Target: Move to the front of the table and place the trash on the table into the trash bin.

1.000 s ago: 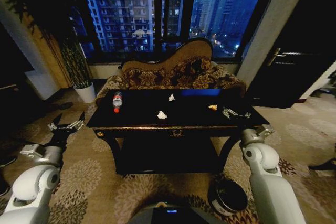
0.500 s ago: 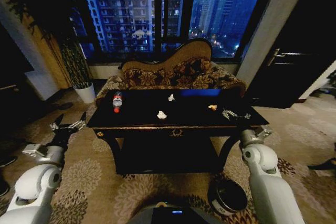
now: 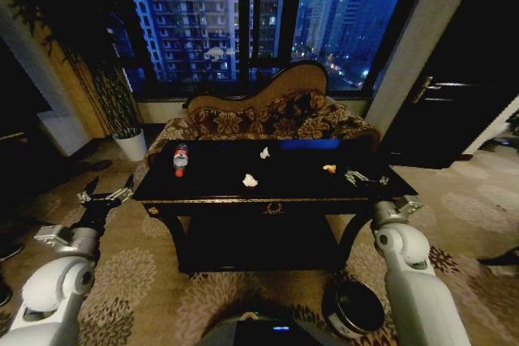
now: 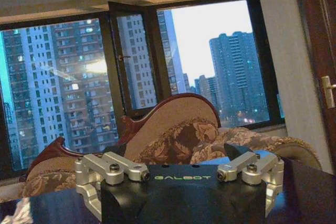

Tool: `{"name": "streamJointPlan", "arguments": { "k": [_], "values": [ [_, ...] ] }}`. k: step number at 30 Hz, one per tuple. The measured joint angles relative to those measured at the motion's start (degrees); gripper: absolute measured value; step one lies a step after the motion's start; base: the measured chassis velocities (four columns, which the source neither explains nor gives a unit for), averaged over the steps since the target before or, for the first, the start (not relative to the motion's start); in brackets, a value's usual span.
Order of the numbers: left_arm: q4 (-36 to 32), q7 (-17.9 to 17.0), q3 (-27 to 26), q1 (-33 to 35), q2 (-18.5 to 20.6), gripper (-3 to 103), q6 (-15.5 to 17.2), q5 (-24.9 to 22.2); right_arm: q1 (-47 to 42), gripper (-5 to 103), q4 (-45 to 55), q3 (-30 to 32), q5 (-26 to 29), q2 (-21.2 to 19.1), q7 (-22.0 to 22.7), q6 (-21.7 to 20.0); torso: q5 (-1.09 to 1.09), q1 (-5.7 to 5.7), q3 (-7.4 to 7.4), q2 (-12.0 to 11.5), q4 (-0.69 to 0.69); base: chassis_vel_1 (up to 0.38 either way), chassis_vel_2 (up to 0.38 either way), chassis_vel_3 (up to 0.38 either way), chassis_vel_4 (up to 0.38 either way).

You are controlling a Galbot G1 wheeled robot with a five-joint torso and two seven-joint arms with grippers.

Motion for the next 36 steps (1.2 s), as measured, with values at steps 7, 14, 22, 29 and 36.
{"name": "streamJointPlan", "arguments": {
  "k": [7,14,22,29,36],
  "values": [
    [-0.26,-0.06,-0.04,0.17,-0.41,100,-0.08,-0.04,-0.28,100,1.4,-0.56,0.63,-0.2,0.0,-0.43,-0.01,0.06,0.02,-0.03,0.0,-0.08,0.072,0.058,-0.083],
    [-0.52,-0.22,-1.17,0.49,-0.34,100,0.06,-0.48,3.18,100,-0.41,-4.07,-0.21,-2.3,-0.01,-4.81,0.0,-0.05,-0.02,0.03,0.01,0.0,0.0,0.0,0.0],
    [-0.21,-0.21,-1.71,0.81,-0.08,100,0.12,-0.73,6.84,100,-6.44,-6.1,-2.04,-5.95,-0.01,-7.82,0.0,0.03,0.01,-0.01,-0.01,0.0,0.0,0.0,0.0],
    [-0.29,-0.17,-1.33,0.82,-0.63,100,0.17,-0.58,9.05,100,-9.86,-5.54,-3.58,-9.2,-0.01,-11.46,0.0,0.0,0.0,0.0,0.0,0.0,0.0,0.0,0.0],
    [-0.46,-0.06,-0.62,0.59,-1.06,100,0.39,-0.37,10.08,100,-10.78,-6.26,-4.26,-10.3,-0.01,-16.18,0.0,0.0,0.0,0.0,-0.01,0.0,0.0,0.0,0.0]
  ]
}}
